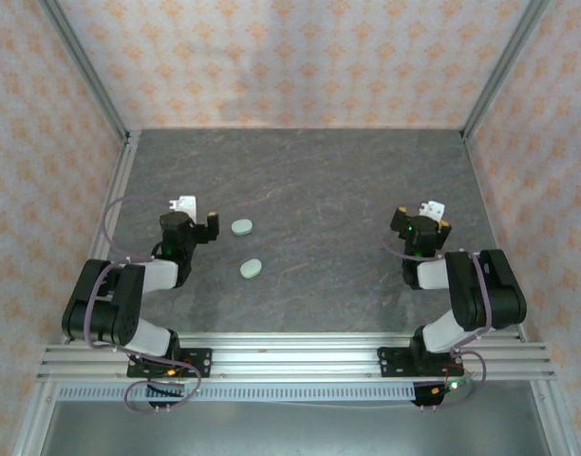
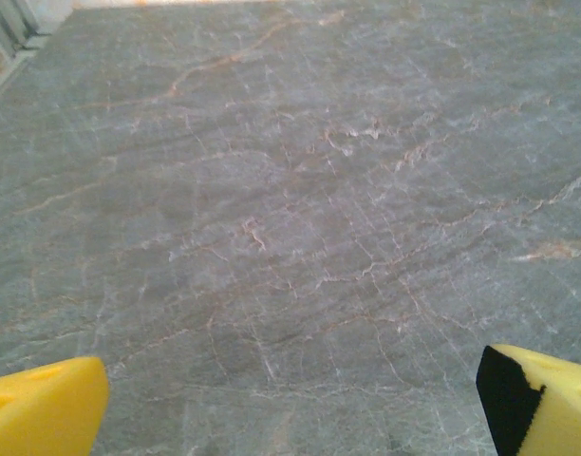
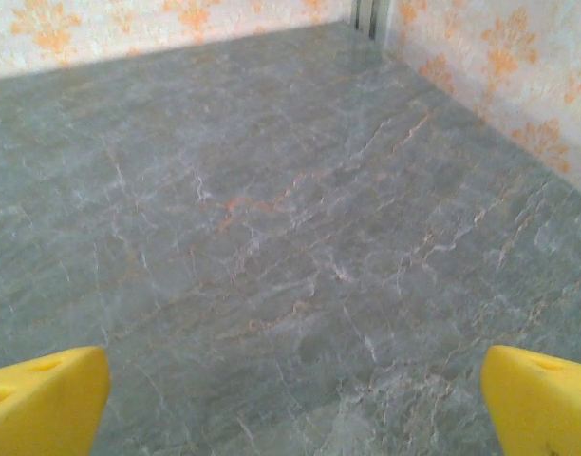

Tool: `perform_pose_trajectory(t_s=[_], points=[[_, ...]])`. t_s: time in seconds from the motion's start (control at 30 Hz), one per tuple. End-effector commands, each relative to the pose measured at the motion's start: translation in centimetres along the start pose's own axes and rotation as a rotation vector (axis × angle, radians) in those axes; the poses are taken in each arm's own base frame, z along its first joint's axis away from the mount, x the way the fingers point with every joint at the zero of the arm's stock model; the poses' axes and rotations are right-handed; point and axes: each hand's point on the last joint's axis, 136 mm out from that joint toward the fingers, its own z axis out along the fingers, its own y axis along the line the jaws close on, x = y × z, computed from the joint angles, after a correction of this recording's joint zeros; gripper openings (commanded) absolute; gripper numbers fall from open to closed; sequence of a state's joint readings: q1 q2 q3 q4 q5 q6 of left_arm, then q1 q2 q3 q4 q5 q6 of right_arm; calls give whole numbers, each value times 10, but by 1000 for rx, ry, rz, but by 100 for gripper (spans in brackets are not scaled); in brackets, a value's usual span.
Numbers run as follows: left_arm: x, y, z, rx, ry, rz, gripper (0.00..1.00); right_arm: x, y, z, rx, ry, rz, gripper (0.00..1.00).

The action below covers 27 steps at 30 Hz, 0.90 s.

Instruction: Insert the wireless bluetooth earbuds into the charging case

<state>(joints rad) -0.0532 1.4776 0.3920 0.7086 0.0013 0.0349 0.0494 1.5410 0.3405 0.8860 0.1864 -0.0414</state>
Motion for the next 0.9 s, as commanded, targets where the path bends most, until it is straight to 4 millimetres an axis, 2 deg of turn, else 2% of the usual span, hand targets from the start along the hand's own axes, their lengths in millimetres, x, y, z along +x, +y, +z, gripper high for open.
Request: perform_pose_trajectory(t_s=[0.0,0.5,0.6,0.87], points=[[-18,12,6,-40,-42,-38,100,-18,8,7,-20,-27,35,99],[-18,13,6,-46,-47,-36,100,-18,8,6,-29,-38,32,99],[-18,13,6,-45,-47,-36,100,-15,21,7,-97,-11,-1,99],[-18,13,6,-45,-47,-36,100,-15,21,7,-103,-12,6,100]])
